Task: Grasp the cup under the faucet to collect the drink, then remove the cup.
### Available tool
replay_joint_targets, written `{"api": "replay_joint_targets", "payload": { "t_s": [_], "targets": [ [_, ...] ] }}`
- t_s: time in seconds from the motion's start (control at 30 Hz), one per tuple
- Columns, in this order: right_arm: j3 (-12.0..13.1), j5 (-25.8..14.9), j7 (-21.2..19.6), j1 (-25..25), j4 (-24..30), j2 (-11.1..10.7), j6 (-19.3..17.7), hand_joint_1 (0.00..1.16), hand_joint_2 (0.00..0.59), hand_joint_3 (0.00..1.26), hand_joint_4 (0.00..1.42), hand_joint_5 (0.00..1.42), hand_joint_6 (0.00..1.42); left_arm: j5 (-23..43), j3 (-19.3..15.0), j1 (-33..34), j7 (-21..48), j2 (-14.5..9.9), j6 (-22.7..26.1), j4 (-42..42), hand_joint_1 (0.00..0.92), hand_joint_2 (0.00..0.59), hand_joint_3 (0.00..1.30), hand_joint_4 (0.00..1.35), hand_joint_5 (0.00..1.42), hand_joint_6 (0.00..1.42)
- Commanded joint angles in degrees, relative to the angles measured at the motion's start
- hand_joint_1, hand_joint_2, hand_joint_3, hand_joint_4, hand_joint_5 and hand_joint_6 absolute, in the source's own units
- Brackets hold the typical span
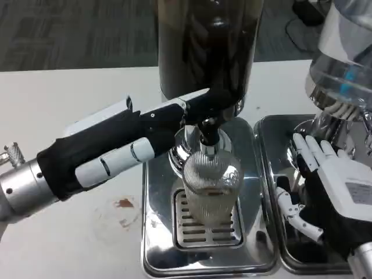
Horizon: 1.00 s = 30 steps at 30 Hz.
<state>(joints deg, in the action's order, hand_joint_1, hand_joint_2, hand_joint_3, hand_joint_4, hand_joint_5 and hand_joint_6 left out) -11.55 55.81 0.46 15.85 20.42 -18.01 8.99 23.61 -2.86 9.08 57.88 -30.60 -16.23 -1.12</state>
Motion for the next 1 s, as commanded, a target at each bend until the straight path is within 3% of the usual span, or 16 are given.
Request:
{"api": "replay_joint_targets", "payload": {
  "t_s": [0.03, 0.27, 0.4, 0.7, 1.0],
  "targets": [
    [0.2, -0.1, -0.9, 0.1, 0.8, 0.2, 0.1, 0.2, 0.516, 0.0, 0.0, 0.0, 0.0, -1.5, 2.5, 0.7, 2.7, -0.6, -1.5, -0.6, 0.0, 0.235, 0.07, 0.0, 0.04, 0.0],
    [-0.5, 0.4, -1.2, 1.1, 1.4, 1.0, 0.5, 0.19, 0.516, 0.0, 0.0, 0.0, 0.0, -1.1, 3.5, 1.2, 3.8, -1.0, -1.5, -0.5, 0.0, 0.242, 0.09, 0.0, 0.07, 0.01],
    [-0.4, 0.5, -0.9, 0.6, 1.3, 0.8, 0.5, 0.19, 0.516, 0.0, 0.0, 0.0, 0.01, -2.4, 4.1, 2.0, 4.9, -1.7, -3.3, 0.5, 0.0, 0.286, 0.11, 0.0, 0.09, 0.03],
    [0.3, 0.2, -0.7, 0.8, 1.8, 0.5, 0.7, 0.19, 0.511, 0.0, 0.0, 0.0, 0.02, -8.9, 6.0, 6.2, 6.0, -4.5, -18.5, 5.5, 0.0, 0.323, 0.11, 0.0, 0.08, 0.02],
    [0.5, 0.2, -0.6, 0.4, 1.9, 0.3, 0.8, 0.2, 0.509, 0.0, 0.0, 0.0, 0.02, -11.3, 7.1, 6.9, 3.5, -5.8, -24.8, 5.8, 0.0, 0.325, 0.1, 0.0, 0.07, 0.0]
  ]
}}
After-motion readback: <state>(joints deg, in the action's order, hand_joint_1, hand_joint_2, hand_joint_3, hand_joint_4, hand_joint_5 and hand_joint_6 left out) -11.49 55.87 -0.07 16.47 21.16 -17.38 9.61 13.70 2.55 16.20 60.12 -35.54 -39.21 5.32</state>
